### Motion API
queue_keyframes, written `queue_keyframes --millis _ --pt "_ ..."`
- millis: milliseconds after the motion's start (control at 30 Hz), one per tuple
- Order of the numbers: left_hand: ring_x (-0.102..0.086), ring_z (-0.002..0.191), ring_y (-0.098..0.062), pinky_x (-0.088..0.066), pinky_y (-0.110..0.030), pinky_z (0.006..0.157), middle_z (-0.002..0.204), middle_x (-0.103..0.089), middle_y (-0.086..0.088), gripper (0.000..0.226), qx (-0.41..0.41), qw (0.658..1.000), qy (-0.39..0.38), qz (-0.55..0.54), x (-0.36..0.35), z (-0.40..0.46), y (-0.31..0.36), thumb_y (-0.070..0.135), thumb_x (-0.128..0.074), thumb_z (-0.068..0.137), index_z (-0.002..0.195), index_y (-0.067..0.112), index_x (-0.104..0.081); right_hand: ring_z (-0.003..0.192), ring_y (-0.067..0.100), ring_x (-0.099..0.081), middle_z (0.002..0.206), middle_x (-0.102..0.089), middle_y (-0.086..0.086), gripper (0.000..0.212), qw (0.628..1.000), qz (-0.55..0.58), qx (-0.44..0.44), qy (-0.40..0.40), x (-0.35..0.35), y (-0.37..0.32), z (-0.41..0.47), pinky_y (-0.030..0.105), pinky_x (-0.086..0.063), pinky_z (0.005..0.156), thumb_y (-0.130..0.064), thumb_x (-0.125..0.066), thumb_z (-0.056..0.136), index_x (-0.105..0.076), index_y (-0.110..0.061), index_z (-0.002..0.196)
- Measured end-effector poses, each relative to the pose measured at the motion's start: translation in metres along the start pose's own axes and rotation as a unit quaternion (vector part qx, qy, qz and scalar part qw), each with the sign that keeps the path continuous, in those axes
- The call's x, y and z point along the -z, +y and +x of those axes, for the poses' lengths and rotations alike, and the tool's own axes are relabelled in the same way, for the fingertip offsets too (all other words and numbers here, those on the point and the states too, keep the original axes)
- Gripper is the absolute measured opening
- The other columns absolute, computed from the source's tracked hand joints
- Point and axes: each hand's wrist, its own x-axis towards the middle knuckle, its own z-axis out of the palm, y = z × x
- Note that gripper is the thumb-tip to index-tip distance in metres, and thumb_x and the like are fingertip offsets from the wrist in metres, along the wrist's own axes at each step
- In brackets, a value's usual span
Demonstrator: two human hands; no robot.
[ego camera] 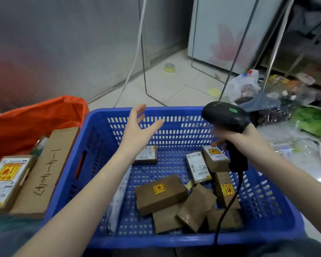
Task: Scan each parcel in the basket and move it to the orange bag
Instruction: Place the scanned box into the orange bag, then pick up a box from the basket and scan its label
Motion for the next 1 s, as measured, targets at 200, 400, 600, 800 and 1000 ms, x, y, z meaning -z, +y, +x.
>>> queue_keyframes --millis 200,400,600,800,1000 --pt "-0.035 0.134 -0.008 -0.034 -0.023 0.098 0.146 -0.037 0.01 0.062 0.053 0.998 -0.035 0.013 -0.044 0.016 -0.039 0.029 -0.07 0.086 0.138 0.026 -0.037 0.068 0.015 -0.072 0.085 -0.069 0.009 0.013 0.999 -0.022 -0.033 0.001 0.015 0.046 0.021 0.031 -0.049 0.063 -0.004 -0.066 0.083 -0.067 -0.017 0.085" --pt "-0.034 0.137 -0.011 -0.033 -0.025 0.101 0.149 -0.036 0.008 0.067 0.1 0.99 -0.098 0.024 -0.099 0.027 -0.081 0.032 -0.07 0.085 0.142 0.024 -0.034 0.077 0.022 -0.073 0.071 -0.073 0.001 0.005 0.995 -0.044 -0.075 0.057 0.024 0.093 0.042 0.051 -0.051 0.085 -0.021 -0.071 0.074 -0.069 -0.017 0.076" --pt "-0.035 0.137 -0.012 -0.03 -0.023 0.101 0.15 -0.034 0.007 0.072 0.146 0.974 -0.166 0.045 -0.153 0.03 -0.127 0.034 -0.069 0.086 0.145 0.022 -0.03 0.067 0.017 -0.071 0.066 -0.07 0.005 0.007 0.987 0.01 -0.13 0.092 0.02 0.144 0.061 0.028 -0.055 0.058 -0.009 -0.07 0.079 -0.067 -0.015 0.077" --pt "-0.044 0.125 -0.012 -0.04 -0.015 0.082 0.141 -0.045 0.0 0.065 0.235 0.95 -0.2 0.034 -0.195 0.036 -0.176 0.033 -0.067 0.088 0.142 0.02 -0.034 0.065 0.016 -0.07 0.078 -0.073 0.006 0.008 0.972 0.063 -0.207 0.088 0.009 0.193 0.074 0.029 -0.054 0.065 -0.007 -0.065 0.085 -0.067 -0.012 0.09" --pt "-0.054 0.117 -0.018 -0.041 -0.029 0.09 0.13 -0.053 -0.002 0.067 0.325 0.913 -0.246 0.02 -0.238 0.038 -0.217 0.054 -0.061 0.085 0.14 0.025 -0.035 0.063 0.018 -0.07 0.079 -0.073 0.009 0.015 0.955 0.095 -0.255 0.115 0.005 0.217 0.083 0.028 -0.054 0.06 -0.01 -0.066 0.085 -0.068 -0.009 0.1"
